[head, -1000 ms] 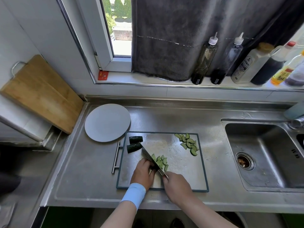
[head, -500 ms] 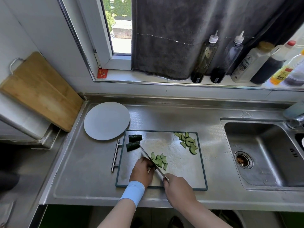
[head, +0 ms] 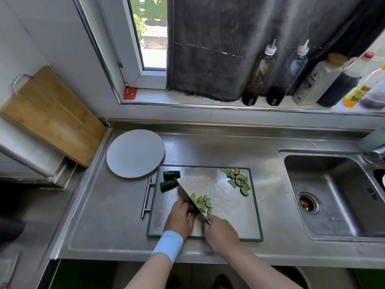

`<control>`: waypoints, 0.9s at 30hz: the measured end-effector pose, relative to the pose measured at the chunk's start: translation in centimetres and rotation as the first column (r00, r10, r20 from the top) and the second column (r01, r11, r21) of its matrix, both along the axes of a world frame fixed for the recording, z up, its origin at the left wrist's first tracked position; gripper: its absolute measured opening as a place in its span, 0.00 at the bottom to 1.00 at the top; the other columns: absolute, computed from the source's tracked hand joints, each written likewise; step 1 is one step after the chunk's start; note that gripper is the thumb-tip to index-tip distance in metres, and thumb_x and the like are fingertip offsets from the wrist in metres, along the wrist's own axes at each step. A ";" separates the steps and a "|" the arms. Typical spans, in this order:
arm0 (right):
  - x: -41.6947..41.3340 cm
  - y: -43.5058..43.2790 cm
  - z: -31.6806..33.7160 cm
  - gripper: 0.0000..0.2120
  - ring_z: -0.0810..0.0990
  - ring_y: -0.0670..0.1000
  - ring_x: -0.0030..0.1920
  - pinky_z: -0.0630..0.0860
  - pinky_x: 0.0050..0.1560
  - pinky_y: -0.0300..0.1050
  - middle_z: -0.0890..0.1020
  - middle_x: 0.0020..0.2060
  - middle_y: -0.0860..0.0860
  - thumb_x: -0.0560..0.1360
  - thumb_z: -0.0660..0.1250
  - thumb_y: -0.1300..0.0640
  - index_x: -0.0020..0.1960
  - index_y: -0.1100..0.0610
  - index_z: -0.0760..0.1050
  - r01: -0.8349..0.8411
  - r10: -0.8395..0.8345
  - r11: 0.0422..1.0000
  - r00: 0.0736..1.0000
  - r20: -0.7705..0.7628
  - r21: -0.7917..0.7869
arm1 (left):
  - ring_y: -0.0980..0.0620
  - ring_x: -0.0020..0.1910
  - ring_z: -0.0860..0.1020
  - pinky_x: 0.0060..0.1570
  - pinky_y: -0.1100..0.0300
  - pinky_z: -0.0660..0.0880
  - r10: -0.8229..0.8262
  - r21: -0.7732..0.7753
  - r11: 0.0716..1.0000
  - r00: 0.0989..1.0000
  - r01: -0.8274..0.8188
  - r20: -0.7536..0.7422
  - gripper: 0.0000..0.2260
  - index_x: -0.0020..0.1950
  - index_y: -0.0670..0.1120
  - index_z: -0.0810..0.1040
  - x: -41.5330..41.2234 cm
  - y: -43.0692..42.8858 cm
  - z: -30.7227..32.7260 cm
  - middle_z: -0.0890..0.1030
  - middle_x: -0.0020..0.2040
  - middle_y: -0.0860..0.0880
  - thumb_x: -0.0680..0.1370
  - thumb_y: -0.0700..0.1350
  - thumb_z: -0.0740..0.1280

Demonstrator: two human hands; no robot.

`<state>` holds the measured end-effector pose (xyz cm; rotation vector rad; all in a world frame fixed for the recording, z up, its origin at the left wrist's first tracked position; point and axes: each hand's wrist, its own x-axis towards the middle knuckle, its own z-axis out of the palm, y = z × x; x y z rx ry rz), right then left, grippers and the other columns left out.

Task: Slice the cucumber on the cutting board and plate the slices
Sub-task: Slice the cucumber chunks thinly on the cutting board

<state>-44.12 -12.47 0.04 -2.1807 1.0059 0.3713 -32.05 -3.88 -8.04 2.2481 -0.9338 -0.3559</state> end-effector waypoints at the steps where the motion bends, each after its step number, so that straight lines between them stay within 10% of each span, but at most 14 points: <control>1: -0.1 0.0 0.0 0.15 0.80 0.54 0.46 0.75 0.44 0.47 0.83 0.46 0.51 0.82 0.53 0.48 0.52 0.51 0.77 0.000 0.000 1.000 1.000 0.004 -0.001 | 0.53 0.48 0.72 0.45 0.60 0.73 0.002 -0.006 1.000 1.000 -0.002 0.007 0.04 0.44 0.46 0.77 0.0 0.0 -0.1 0.74 0.48 0.51 0.72 0.42 0.70; 15: -1.7 0.4 1.7 0.11 0.73 0.49 0.35 0.62 0.30 0.39 0.75 0.33 0.45 0.82 0.53 0.50 0.42 0.47 0.69 -0.024 0.026 0.999 0.999 0.044 -0.046 | 0.52 0.48 0.75 0.46 0.57 0.75 0.033 -0.006 0.999 0.999 -0.033 -0.037 0.02 0.44 0.48 0.79 0.1 -0.1 0.1 0.76 0.45 0.51 0.72 0.44 0.70; 27: -0.4 0.2 0.3 0.12 0.79 0.52 0.43 0.75 0.43 0.48 0.82 0.42 0.50 0.82 0.54 0.50 0.49 0.50 0.75 0.030 -0.030 0.998 1.000 0.004 0.053 | 0.54 0.46 0.74 0.44 0.62 0.73 0.018 -0.023 1.000 1.000 -0.018 -0.006 0.04 0.44 0.47 0.78 0.0 0.1 0.2 0.76 0.44 0.52 0.71 0.42 0.71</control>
